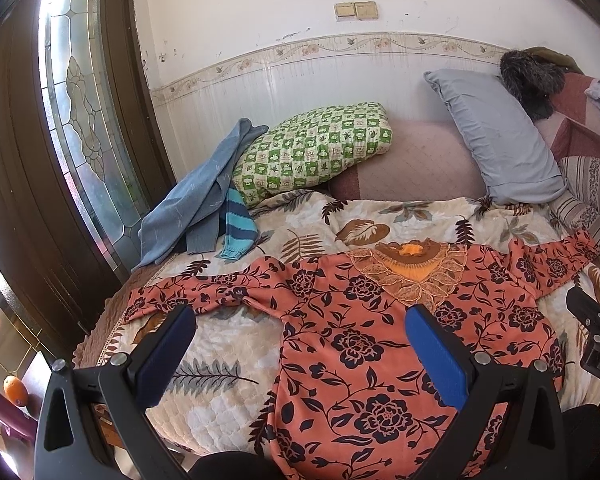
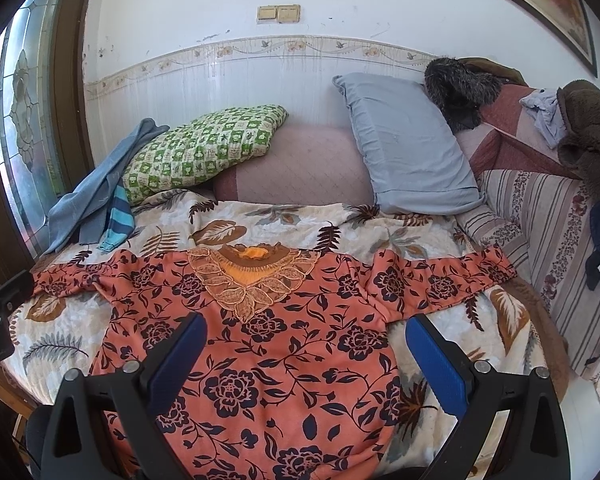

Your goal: Fold small clothes

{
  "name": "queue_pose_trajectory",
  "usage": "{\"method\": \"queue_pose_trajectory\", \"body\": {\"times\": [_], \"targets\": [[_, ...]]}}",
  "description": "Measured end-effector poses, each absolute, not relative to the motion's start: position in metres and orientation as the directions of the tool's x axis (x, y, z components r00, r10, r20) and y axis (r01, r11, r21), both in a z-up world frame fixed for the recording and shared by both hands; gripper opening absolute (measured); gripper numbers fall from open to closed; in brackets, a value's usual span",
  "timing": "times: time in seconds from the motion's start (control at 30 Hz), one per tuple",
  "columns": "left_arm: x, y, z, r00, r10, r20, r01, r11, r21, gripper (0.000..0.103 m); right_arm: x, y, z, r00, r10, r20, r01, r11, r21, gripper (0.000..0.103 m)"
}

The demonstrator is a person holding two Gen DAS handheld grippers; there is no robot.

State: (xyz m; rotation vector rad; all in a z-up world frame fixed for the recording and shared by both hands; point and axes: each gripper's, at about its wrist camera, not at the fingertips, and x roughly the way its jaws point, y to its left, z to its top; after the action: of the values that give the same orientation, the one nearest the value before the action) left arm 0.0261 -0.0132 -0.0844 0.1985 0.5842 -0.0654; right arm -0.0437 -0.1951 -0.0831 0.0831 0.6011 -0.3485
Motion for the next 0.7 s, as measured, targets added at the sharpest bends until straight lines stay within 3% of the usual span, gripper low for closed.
{"method": "queue_pose_trajectory", "body": {"times": [0.2, 0.4, 0.5, 0.57, 0.7], "targets": [[0.056, -0.009, -0.115, 0.822, 0.038, -0.568, 0.094, 0.975, 0.202, 0.103, -0.033, -0.241, -0.105, 0.739, -0.296, -0.605, 0.388, 0.921, 0.025, 0.101], [0.108, -0.016, -0.166, 0.717, 0.003, -0.697, 0.124, 0.984, 0.132, 0.103, -0.028, -0.363, -0.146, 0.711, -0.249, -0.657, 0.512, 0.824, 0.242, 0.1], [0.127, -0.032, -0.189, 0.684, -0.036, -0.729, 0.166, 0.98, 0.107, 0.103, -0.028, -0.432, -0.174, 0.704, -0.215, -0.676, 0.568, 0.743, 0.355, 0.089], [0.141, -0.045, -0.204, 0.654, -0.061, -0.754, 0.192, 0.977, 0.088, 0.103, -0.026, -0.478, -0.195, 0.699, -0.184, -0.691, 0.603, 0.671, 0.432, 0.075], [0.167, -0.067, -0.234, 0.577, -0.096, -0.811, 0.214, 0.976, 0.037, 0.103, -0.02, -0.559, -0.231, 0.7, -0.155, -0.697, 0.66, 0.511, 0.55, 0.062]]}}
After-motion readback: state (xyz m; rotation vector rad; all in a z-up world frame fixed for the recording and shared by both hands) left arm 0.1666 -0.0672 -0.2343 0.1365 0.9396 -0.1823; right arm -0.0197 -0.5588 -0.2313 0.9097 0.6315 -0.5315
